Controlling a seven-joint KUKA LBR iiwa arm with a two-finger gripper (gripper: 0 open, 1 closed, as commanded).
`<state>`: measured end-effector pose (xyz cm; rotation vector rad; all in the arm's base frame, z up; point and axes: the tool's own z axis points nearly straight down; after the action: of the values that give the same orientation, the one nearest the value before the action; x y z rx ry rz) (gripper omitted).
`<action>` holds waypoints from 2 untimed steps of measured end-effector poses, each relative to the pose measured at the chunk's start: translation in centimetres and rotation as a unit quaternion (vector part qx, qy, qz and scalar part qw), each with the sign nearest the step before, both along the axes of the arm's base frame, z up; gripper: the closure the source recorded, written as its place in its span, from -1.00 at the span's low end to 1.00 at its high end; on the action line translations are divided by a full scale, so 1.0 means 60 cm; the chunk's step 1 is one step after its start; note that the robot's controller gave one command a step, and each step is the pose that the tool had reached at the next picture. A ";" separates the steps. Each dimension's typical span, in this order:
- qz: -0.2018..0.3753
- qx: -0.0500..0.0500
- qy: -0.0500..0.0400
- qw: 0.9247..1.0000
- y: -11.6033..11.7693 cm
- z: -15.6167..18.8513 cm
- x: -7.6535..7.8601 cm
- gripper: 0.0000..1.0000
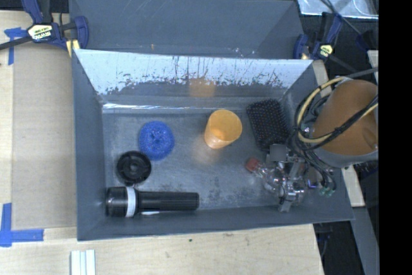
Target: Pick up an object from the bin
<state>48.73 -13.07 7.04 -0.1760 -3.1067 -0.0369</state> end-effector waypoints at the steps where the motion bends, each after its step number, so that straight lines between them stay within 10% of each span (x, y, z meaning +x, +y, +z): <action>1: 0.056 -0.013 -0.018 0.998 -0.023 0.136 -0.005 -1.00; 2: 0.001 0.000 -0.003 1.000 0.000 0.001 0.003 -1.00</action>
Offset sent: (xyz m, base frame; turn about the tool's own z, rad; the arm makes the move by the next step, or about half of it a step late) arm 0.0000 0.0000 0.0000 0.0000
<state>48.88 -13.09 7.12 -0.1745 -3.1130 -0.0360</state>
